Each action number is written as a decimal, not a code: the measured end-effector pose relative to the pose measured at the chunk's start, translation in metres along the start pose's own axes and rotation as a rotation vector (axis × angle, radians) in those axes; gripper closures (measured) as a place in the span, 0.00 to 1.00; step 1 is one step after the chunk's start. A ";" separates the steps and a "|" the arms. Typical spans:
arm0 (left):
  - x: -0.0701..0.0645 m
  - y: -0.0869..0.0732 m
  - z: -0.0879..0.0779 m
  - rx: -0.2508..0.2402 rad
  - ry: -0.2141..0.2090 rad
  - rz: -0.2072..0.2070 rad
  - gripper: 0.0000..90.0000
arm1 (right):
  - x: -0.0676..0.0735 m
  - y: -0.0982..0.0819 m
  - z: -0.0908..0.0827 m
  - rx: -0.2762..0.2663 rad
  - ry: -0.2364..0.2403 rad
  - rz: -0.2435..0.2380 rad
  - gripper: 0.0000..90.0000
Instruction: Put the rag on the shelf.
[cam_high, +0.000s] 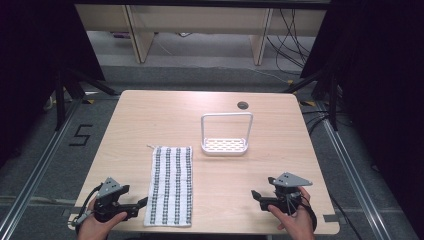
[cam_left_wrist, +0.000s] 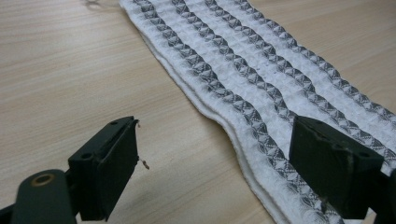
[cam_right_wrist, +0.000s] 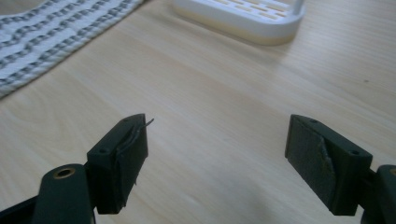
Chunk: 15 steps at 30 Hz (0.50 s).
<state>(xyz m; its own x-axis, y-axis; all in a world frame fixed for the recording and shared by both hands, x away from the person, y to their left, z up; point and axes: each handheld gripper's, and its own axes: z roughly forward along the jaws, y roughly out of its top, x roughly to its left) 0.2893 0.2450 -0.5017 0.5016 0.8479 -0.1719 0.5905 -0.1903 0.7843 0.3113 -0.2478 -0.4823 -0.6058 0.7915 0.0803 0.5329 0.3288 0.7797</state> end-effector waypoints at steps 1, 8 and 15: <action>0.000 0.000 0.000 0.000 0.000 0.000 0.17 | 0.003 0.001 0.001 0.000 0.013 -0.010 0.27; -0.007 -0.002 0.000 0.042 -0.028 0.032 0.17 | 0.034 0.008 0.012 0.013 0.082 -0.085 0.29; -0.017 -0.005 -0.002 0.048 -0.027 0.031 0.17 | 0.055 0.016 0.023 0.002 0.149 -0.132 0.29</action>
<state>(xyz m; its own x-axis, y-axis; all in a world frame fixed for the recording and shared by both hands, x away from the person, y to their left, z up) 0.2768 0.2327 -0.5018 0.5363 0.8279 -0.1644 0.6039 -0.2403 0.7600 0.2997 -0.1869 -0.4799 -0.7515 0.6562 0.0685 0.4439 0.4261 0.7883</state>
